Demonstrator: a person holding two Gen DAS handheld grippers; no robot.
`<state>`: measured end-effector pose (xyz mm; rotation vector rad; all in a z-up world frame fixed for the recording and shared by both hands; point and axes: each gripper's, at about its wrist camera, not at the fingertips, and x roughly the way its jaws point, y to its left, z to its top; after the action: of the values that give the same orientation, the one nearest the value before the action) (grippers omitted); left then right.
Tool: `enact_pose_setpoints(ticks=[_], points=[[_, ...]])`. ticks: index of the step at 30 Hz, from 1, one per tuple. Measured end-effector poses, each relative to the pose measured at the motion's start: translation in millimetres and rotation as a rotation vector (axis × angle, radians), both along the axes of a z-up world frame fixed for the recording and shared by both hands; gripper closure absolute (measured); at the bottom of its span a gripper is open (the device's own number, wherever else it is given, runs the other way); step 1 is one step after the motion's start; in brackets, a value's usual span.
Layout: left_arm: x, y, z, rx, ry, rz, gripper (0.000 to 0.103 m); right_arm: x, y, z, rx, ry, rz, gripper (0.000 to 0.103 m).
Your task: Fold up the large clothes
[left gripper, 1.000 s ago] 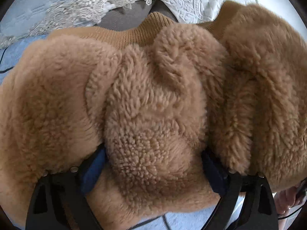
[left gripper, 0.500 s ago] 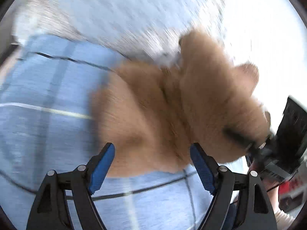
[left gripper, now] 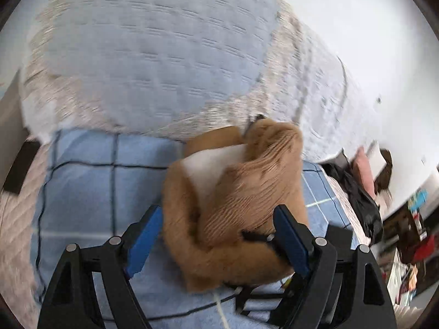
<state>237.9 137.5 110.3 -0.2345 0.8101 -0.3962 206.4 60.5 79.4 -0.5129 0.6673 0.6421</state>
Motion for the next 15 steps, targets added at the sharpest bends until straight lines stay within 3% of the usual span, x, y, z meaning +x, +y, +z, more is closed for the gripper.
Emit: enact_pose_setpoints(ticks=[3,5,9,15], points=[[20,-20,5,0.000,-0.004,-0.069,0.019,-5,6,-5,-0.029,-0.043,0.011,0.038],[36,-34,4,0.006,0.040,-0.130,0.019,-11,9,-12,-0.060,-0.087,0.013,0.036],[47,-60,-2,0.107,0.067,-0.263,0.019,-14,16,-18,-0.067,-0.129,0.029,0.023],[76,-61,-36,0.250,0.181,-0.167,0.019,-17,14,-16,-0.058,-0.142,0.051,0.022]])
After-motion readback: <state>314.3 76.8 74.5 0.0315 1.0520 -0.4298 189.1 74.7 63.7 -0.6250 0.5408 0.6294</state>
